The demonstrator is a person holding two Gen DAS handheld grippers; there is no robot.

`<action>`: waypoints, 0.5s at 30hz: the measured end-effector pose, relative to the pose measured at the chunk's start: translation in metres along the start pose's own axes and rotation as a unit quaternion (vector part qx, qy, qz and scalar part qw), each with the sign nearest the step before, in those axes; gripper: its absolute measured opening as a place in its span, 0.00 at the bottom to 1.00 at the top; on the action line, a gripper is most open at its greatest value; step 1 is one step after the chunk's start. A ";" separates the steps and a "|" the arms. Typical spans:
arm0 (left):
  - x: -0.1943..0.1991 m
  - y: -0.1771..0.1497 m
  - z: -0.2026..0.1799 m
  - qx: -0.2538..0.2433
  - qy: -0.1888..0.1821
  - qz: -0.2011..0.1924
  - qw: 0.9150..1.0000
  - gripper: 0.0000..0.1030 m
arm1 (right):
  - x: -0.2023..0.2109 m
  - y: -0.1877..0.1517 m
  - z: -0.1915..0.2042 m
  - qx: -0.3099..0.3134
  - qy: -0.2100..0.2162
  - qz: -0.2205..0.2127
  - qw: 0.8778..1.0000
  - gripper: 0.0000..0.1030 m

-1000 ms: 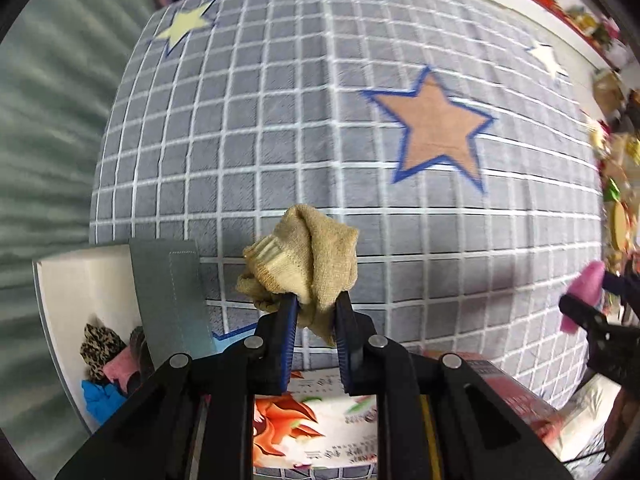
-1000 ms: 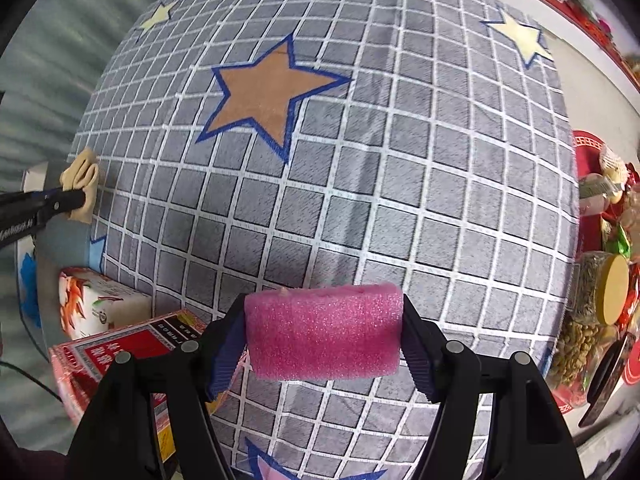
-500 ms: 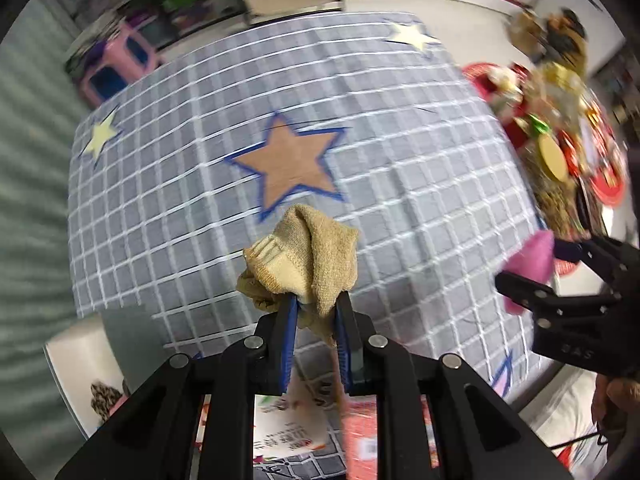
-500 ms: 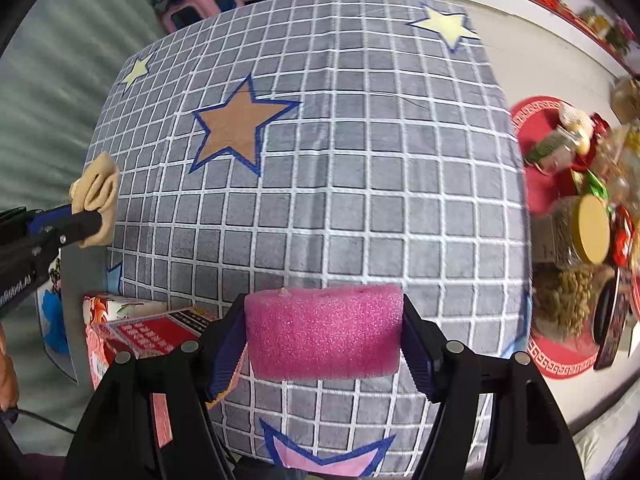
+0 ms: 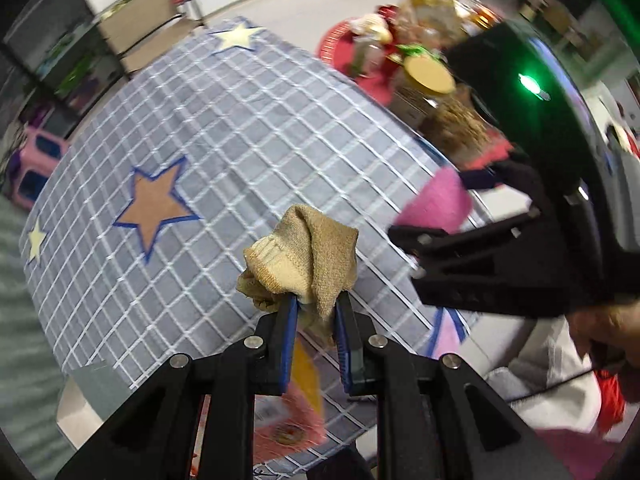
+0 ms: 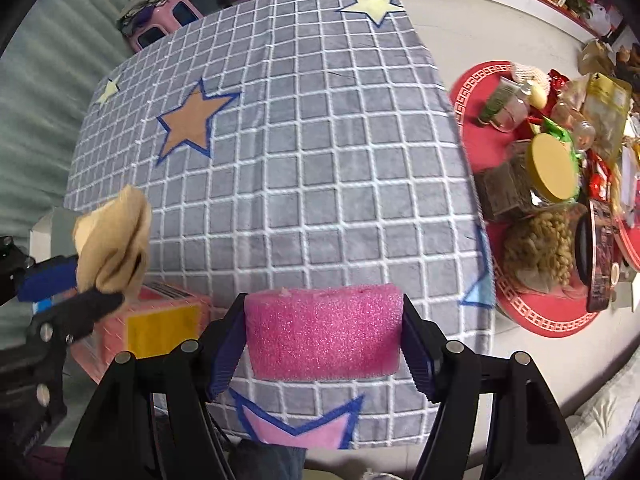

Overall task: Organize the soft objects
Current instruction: 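Carry the beige knit item and pink sponge over the white box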

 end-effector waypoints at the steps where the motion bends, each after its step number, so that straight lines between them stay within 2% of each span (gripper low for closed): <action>1: -0.001 -0.003 -0.005 -0.008 -0.003 0.002 1.000 0.19 | 0.000 -0.003 -0.002 0.002 -0.002 0.001 1.000 0.69; 7: -0.001 -0.028 -0.032 -0.021 -0.029 0.030 0.999 0.19 | -0.002 -0.021 -0.011 0.001 0.002 0.013 1.000 0.69; 15: 0.011 -0.053 -0.051 -0.058 -0.054 0.022 0.997 0.19 | 0.004 -0.042 -0.011 0.002 -0.013 0.020 1.000 0.69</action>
Point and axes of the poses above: each gripper's, at about its wrist camera, not at the fingertips, and x roughly against the way its jaws point, z to its left, y to its top, the point moved 8 cm from there along -x, roughly the way its jaws point, and after that the axes turned 13 degrees about -z, right-handed, at the moved point
